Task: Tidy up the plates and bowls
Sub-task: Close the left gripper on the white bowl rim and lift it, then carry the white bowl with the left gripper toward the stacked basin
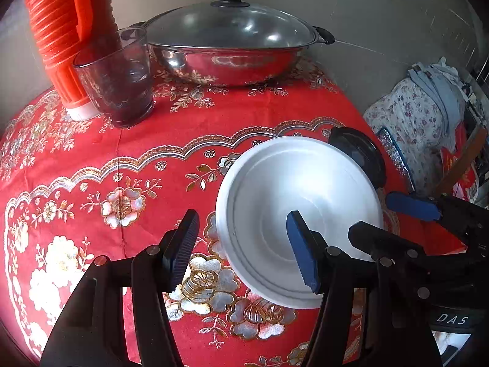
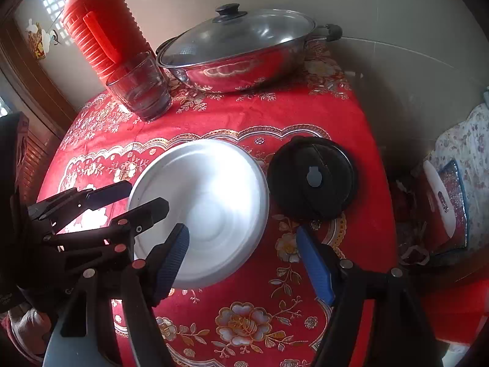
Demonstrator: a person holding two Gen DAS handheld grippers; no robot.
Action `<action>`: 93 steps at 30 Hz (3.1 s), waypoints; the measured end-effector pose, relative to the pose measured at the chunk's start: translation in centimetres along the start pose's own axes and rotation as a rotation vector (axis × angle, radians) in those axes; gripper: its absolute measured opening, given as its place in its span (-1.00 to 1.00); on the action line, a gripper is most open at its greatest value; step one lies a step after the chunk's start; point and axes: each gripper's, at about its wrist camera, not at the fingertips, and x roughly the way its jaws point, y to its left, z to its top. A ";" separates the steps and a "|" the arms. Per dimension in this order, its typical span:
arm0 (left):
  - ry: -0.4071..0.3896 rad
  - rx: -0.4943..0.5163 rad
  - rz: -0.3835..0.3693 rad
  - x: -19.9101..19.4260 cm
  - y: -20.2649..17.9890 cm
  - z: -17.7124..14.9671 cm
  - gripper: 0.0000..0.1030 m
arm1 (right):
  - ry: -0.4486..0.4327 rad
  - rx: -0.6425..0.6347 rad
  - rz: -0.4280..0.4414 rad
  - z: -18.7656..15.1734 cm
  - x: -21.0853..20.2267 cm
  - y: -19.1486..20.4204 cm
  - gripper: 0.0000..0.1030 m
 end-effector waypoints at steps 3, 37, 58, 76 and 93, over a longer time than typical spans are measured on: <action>0.012 0.008 0.001 0.8 0.1 0.4 0.17 | 0.002 0.015 0.004 -0.2 0.3 -0.1 0.04; 0.047 -0.085 0.067 -3.9 4.0 -6.2 -0.50 | -0.020 -0.207 -0.031 -3.5 -0.9 7.4 -0.59; -0.006 -0.217 0.172 -14.4 12.5 -14.8 -0.50 | -0.020 -0.431 0.092 -7.0 -2.6 19.6 -0.57; -0.082 -0.377 0.269 -25.2 21.0 -22.8 -0.50 | -0.061 -0.685 0.218 -9.9 -5.6 33.5 -0.52; -0.064 -0.524 0.311 -28.2 26.8 -31.1 -0.50 | -0.031 -0.853 0.306 -14.1 -5.1 42.1 -0.52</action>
